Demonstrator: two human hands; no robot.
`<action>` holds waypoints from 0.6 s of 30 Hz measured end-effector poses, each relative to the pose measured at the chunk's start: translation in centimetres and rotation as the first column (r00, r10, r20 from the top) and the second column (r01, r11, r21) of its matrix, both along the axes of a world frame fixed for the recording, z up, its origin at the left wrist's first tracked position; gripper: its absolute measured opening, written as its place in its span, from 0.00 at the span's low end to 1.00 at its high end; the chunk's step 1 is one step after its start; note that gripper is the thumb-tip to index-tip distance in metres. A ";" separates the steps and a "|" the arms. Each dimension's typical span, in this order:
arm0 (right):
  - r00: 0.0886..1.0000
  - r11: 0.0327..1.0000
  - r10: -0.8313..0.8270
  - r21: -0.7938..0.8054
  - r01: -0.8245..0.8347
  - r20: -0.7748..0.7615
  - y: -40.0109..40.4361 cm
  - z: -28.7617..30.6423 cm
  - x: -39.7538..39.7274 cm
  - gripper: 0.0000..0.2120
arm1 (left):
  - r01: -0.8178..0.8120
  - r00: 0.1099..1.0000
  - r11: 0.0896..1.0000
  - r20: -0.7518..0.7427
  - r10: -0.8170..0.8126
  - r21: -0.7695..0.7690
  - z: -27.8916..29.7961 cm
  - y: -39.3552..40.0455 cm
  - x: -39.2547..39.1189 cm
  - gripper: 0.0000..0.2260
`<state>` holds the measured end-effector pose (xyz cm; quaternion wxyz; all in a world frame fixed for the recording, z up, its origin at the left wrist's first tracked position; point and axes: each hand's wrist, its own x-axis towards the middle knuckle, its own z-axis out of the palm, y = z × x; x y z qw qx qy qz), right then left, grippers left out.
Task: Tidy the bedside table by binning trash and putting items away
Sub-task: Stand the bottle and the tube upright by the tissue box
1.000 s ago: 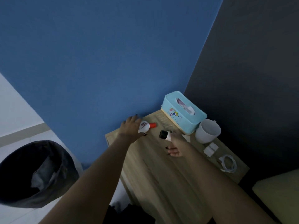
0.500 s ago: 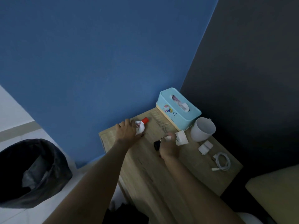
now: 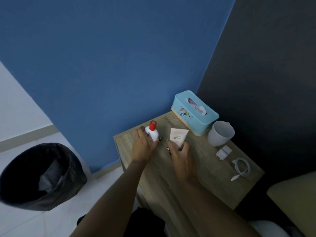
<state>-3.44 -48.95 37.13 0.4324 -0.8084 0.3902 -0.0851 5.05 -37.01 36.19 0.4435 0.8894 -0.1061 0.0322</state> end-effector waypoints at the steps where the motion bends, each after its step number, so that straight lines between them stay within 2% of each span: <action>1: 1.000 1.000 -0.001 -0.012 0.001 -0.010 0.0 -0.1 0.0 0.25 | -0.019 1.000 0.999 -0.023 0.019 -0.029 0.0 0.1 -0.3 0.32; 5: 1.000 1.000 0.019 0.012 -0.019 -0.008 -0.4 -1.1 -0.5 0.29 | -0.083 0.996 0.992 -0.032 0.080 -0.093 -0.2 0.5 -1.6 0.32; 9: 0.998 0.997 0.062 0.033 -0.063 0.025 -0.1 -0.6 -0.8 0.36 | -0.085 0.996 0.993 -0.029 0.082 -0.086 -0.2 0.4 -1.7 0.32; 11: 0.993 0.994 0.111 -0.008 -0.111 0.038 -0.1 -0.2 -1.2 0.40 | -0.077 0.997 0.994 -0.024 0.076 -0.078 -0.4 0.4 -1.5 0.32; 13: 0.971 0.968 0.228 -0.123 -0.218 0.072 -0.1 -0.1 -2.0 0.40 | -0.068 0.998 0.995 -0.019 0.066 -0.071 -0.5 0.4 -1.3 0.31; 14: 0.944 0.904 0.328 -0.303 -0.302 0.037 -0.4 -0.7 -2.5 0.40 | -0.067 0.998 0.995 -0.021 0.065 -0.071 -0.6 0.3 -1.3 0.32; 16: 0.919 0.758 0.383 -0.536 -0.371 -0.095 -0.8 -2.0 -3.5 0.41 | -0.067 0.998 0.995 -0.016 0.066 -0.073 -0.6 0.3 -1.3 0.32; 18: 0.932 0.815 0.360 -0.500 -0.294 0.037 -0.8 -2.9 -4.2 0.32 | -0.064 0.998 0.995 -0.006 0.064 -0.072 -0.7 0.3 -1.4 0.33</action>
